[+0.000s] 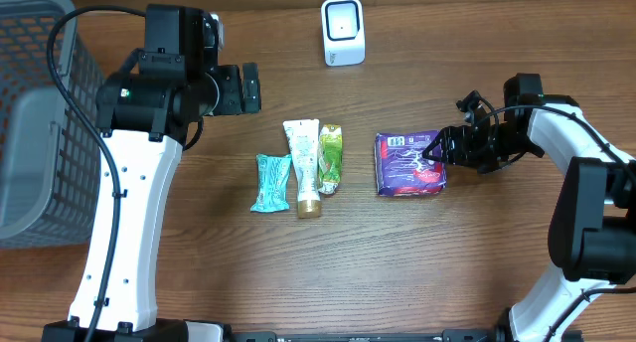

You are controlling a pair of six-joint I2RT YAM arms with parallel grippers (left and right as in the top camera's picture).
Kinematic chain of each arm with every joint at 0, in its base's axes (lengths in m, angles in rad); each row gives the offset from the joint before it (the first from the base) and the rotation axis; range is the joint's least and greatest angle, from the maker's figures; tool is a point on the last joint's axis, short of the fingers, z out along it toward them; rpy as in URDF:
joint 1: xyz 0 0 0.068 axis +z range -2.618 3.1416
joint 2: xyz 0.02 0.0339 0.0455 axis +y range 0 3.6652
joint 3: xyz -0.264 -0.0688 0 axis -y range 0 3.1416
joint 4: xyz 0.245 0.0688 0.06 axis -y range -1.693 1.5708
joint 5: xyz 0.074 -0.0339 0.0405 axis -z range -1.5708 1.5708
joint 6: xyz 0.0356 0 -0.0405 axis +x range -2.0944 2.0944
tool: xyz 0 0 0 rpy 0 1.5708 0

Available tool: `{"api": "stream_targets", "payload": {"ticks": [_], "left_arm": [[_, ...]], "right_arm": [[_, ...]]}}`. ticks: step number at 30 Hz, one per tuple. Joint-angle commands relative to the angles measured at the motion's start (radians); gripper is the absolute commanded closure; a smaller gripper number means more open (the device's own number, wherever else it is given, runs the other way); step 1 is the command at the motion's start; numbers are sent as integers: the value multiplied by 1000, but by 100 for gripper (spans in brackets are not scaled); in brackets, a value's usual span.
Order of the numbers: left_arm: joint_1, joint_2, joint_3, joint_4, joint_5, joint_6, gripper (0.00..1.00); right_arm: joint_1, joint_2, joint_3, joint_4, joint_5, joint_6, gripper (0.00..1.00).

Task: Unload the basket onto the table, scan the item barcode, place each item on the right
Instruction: 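Grasp the purple pack's right edge with the right gripper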

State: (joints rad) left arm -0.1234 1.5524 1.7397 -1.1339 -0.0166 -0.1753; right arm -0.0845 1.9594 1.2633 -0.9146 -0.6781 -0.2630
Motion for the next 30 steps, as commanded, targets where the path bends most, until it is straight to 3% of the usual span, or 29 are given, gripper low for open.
{"api": "stream_targets", "payload": {"ticks": [1,20,23,30], "left_arm": [[3,2,-4,1,-10,22,1],[3,2,-4,1,-10,22,0],[3,2,-4,1,-10,22,0],[3,2,-4,1,-10,22,0]], "right_arm": [[-1,1,-1,10,-32,-34,13],[-1,2,-202,235,-158,17,18],[-1,2,-231,274,-169,35,25],[-3,2,-236,302,-232,112,58]]}}
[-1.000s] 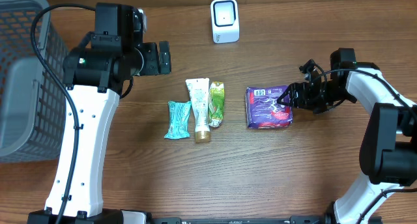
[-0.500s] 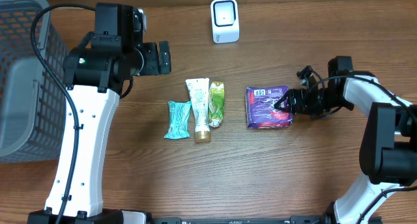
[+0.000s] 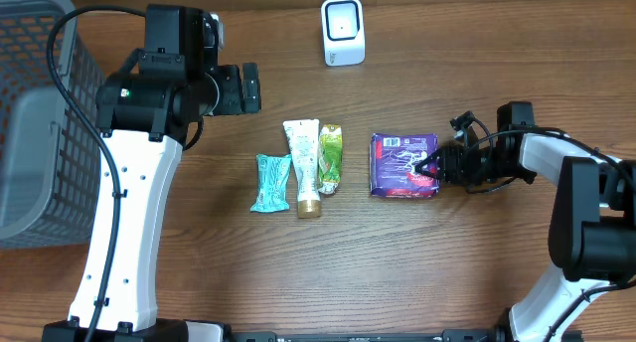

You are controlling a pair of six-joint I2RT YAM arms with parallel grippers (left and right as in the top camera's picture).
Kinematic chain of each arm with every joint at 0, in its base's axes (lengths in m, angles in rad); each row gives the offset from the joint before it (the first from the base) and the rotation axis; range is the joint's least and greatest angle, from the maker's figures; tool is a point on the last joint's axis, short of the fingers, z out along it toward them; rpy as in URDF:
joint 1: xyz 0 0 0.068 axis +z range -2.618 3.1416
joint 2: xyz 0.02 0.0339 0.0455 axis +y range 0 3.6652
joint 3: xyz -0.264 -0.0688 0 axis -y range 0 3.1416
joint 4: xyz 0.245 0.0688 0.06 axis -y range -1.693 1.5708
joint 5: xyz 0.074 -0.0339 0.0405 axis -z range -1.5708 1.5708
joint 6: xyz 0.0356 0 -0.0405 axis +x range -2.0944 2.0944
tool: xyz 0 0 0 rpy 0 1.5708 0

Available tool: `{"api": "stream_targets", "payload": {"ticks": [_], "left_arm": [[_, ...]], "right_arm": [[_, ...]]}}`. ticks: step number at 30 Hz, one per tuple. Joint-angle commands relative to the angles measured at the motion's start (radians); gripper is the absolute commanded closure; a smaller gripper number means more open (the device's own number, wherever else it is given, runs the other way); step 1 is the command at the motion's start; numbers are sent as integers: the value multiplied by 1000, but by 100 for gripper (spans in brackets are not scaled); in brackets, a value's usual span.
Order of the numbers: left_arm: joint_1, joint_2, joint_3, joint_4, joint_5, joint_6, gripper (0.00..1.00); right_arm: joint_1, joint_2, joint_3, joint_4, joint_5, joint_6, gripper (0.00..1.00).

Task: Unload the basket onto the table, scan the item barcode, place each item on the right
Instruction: 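Grasp the purple pack's right edge with the right gripper, then lift the purple pack with the right gripper toward the white scanner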

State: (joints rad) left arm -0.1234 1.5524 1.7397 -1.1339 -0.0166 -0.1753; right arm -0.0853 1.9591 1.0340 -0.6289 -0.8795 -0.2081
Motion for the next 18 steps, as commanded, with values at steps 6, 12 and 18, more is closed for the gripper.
{"api": "stream_targets", "payload": {"ticks": [6,12,18], "left_arm": [[3,2,-4,1,-10,22,0],[3,2,-4,1,-10,22,0],[0,2,-4,1,-10,22,0]], "right_arm": [[-2,-5,2,36,-157,80,81],[-2,-69,69,-42,-154,131,89],[12,-210,212,-250,-29,131,96]]}}
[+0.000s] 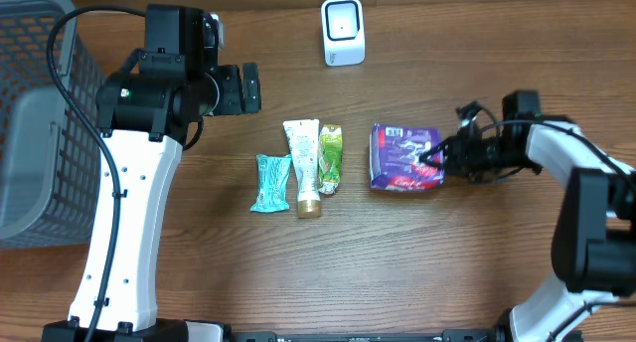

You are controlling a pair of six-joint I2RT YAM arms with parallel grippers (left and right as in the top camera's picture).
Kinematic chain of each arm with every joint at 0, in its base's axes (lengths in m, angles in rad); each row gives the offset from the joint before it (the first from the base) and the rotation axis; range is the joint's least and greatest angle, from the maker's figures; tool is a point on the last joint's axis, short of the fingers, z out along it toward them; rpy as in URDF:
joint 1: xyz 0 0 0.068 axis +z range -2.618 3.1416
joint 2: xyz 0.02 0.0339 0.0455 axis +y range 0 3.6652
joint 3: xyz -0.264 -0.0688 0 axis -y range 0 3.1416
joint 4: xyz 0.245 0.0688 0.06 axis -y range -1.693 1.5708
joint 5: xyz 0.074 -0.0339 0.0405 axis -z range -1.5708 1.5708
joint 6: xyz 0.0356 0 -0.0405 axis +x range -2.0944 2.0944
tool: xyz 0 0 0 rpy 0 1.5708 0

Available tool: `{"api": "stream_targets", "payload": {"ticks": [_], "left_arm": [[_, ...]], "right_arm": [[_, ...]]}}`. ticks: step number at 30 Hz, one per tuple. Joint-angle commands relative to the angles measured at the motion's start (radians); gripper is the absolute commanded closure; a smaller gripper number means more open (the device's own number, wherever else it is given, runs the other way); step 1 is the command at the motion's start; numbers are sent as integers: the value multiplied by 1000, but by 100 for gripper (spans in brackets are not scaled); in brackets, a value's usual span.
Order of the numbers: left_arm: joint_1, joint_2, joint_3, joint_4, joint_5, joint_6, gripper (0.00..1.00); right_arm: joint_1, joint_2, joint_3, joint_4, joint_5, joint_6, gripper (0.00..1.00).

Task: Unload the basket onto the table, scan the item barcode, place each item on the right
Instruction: 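Lift the purple pack with the right gripper toward the white scanner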

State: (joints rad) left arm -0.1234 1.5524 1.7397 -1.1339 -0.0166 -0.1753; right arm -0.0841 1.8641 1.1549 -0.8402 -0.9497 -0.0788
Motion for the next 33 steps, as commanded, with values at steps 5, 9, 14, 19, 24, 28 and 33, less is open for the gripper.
{"api": "stream_targets", "payload": {"ticks": [5,9,14,19,24,28,33], "left_arm": [[0,2,-4,1,-10,22,1],[0,2,-4,1,-10,22,0],[0,2,-4,1,-10,22,0],[0,2,-4,1,-10,22,0],[0,2,-4,1,-10,22,0],[0,2,-4,1,-10,22,0],[0,2,-4,1,-10,22,0]], "right_arm": [[62,-247,210,-149,160,6,96],[126,-339,301,-177,276,33,96],[214,-420,376,-174,366,32,96],[235,-449,384,-165,365,49,96],[236,-450,385,-153,489,155,96],[258,-436,448,-135,732,269,97],[308,-328,694,-193,974,287,97]]}}
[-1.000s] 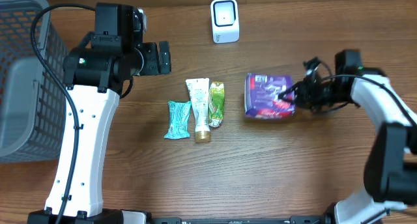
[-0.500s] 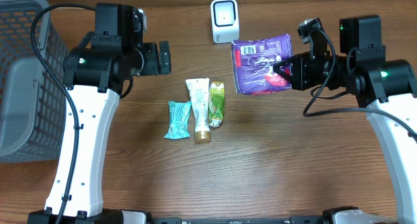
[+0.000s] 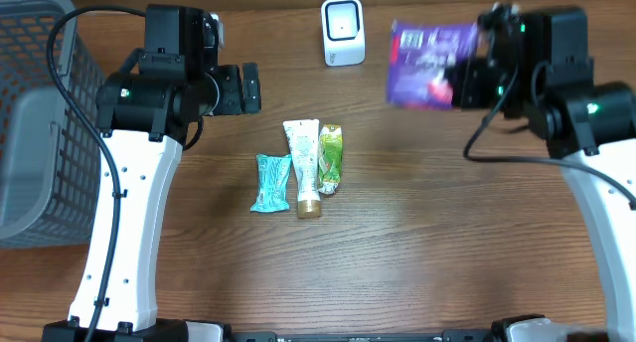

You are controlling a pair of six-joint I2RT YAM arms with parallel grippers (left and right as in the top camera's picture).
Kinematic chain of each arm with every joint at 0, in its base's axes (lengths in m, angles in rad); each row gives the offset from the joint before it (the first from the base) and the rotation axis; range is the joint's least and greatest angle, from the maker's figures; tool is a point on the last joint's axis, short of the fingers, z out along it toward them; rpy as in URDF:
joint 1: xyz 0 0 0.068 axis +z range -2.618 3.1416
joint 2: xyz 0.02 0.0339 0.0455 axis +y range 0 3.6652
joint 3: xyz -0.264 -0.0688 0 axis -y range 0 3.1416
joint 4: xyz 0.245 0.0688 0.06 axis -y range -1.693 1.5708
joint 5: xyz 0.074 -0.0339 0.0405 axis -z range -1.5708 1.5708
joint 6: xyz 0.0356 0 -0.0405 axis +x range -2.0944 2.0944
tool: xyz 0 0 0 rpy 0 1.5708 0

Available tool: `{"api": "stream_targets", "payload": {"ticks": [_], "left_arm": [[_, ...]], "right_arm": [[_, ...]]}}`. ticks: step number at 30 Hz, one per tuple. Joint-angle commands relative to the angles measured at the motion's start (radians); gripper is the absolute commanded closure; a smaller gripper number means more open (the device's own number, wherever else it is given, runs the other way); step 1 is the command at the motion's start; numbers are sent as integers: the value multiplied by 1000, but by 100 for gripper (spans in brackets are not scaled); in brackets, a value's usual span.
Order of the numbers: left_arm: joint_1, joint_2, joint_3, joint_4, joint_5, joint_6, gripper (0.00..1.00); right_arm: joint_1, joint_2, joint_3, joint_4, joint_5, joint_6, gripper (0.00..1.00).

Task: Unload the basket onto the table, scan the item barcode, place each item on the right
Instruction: 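Lift the purple pack with the right gripper toward the white scanner, then hold the purple pack in front of the scanner with the right gripper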

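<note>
A purple packet (image 3: 429, 64) hangs in the air at the back right, just right of the white barcode scanner (image 3: 343, 31). My right gripper (image 3: 467, 79) is shut on the packet's right edge, high above the table. My left gripper (image 3: 248, 87) is raised at the back left, away from the items; its fingers hold nothing, and I cannot tell how far apart they are.
A teal packet (image 3: 270, 182), a white tube (image 3: 304, 165) and a green sachet (image 3: 330, 157) lie side by side mid-table. A grey mesh basket (image 3: 40, 113) stands at the left edge.
The right gripper has gone from table level at mid right to high at the back, carrying the purple packet up beside the scanner. The left arm has not moved.
The right gripper first touched the purple packet's right edge as it lay flat on the table. Then it was closed on that edge, then the packet was tilted up. Now the packet is held aloft next to the scanner.
</note>
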State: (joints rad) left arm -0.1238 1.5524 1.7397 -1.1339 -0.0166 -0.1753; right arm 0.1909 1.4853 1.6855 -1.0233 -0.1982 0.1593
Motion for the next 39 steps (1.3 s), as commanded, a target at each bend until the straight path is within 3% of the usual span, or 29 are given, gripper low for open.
{"api": "stream_targets", "payload": {"ticks": [1,7,12,17,23,26,39], "left_arm": [[1,2,-4,1,-10,22,0],[1,2,-4,1,-10,22,0],[1,2,-4,1,-10,22,0],[1,2,-4,1,-10,22,0],[1,2,-4,1,-10,22,0],[1,2,-4,1,-10,22,0],[1,2,-4,1,-10,22,0]], "right_arm": [[46,92,241,-38,272,46,97],[140,333,560,-96,536,-56,96],[240,471,565,76,944,-168,96],[319,595,564,220,1170,-319,96],[358,698,560,294,1186,-725,96],[364,730,560,325,1134,-852,96],[364,868,560,636,1074,-1188,96]]}}
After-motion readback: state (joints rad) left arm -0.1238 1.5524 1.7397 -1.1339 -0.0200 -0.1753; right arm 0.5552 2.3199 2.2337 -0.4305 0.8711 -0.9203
